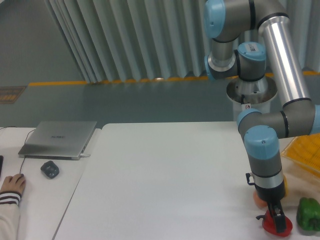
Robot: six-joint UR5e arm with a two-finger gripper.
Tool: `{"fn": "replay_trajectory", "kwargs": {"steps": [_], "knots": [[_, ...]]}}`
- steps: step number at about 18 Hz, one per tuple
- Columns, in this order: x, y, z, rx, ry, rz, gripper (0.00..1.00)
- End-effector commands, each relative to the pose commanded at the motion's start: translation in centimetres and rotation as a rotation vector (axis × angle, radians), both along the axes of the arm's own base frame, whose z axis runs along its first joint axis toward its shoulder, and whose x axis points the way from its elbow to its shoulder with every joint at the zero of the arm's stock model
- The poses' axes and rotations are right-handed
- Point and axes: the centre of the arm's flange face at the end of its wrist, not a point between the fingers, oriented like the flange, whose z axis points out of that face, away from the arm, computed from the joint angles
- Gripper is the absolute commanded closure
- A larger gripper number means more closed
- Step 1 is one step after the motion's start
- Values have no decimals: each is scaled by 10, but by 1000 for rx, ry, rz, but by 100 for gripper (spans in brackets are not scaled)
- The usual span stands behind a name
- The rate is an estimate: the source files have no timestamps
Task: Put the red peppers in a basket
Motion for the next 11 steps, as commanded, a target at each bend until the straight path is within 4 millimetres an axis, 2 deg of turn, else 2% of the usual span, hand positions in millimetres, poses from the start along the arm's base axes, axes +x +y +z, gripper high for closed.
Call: {"fn": "replay_trajectory", "kwargs": {"steps": [2,5,7,9,11], "knots": [[1,-4,20,23,14,20,46],[1,-7,29,50,13,89,46],[4,-11,53,77,19,100,46],[1,-27,71,71,1,120,46],[-12,-47,85,55,-13,147,46]]}}
